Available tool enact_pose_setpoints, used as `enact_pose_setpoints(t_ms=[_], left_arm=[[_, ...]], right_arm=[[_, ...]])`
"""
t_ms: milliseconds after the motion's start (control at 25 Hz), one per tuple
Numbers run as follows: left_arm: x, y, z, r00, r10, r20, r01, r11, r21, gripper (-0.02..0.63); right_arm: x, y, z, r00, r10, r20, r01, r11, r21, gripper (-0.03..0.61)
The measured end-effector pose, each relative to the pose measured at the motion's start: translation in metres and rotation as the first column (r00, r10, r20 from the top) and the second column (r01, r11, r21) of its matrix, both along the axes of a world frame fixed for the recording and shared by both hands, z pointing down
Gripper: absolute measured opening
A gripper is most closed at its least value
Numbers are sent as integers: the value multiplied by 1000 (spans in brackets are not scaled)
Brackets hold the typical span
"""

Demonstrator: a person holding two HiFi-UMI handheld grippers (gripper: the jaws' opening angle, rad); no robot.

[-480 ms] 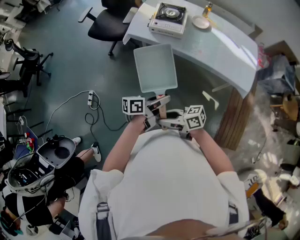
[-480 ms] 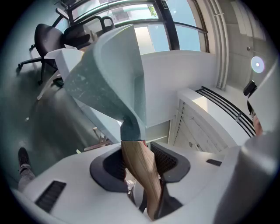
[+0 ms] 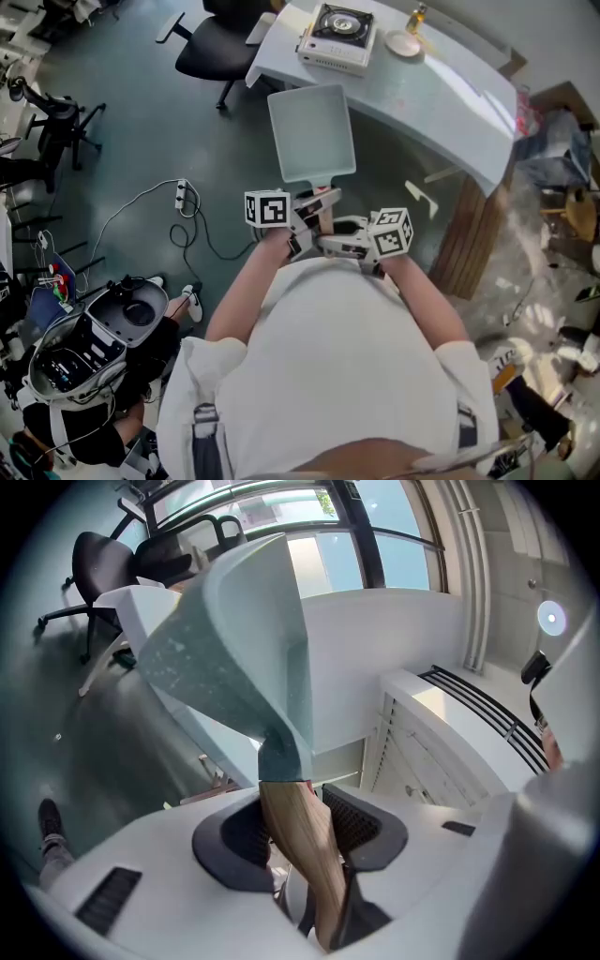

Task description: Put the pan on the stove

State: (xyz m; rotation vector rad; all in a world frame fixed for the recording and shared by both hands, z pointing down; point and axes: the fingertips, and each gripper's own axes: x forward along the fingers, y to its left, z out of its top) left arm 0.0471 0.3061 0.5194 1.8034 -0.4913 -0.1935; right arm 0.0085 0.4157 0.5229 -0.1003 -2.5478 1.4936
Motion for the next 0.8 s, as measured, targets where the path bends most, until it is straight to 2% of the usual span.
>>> enact_pose_setpoints(t_ms=[440, 800], left_arm=[[-1, -4, -1, 1000, 16, -1, -16, 1000, 5, 178], [-30, -53, 7, 999, 36, -19, -36, 999, -13, 179]], right_arm=[[-4, -4, -2, 1000, 5, -7, -5, 1000, 1, 166], [-34, -54, 4, 999, 41, -4, -41, 999, -27, 164]])
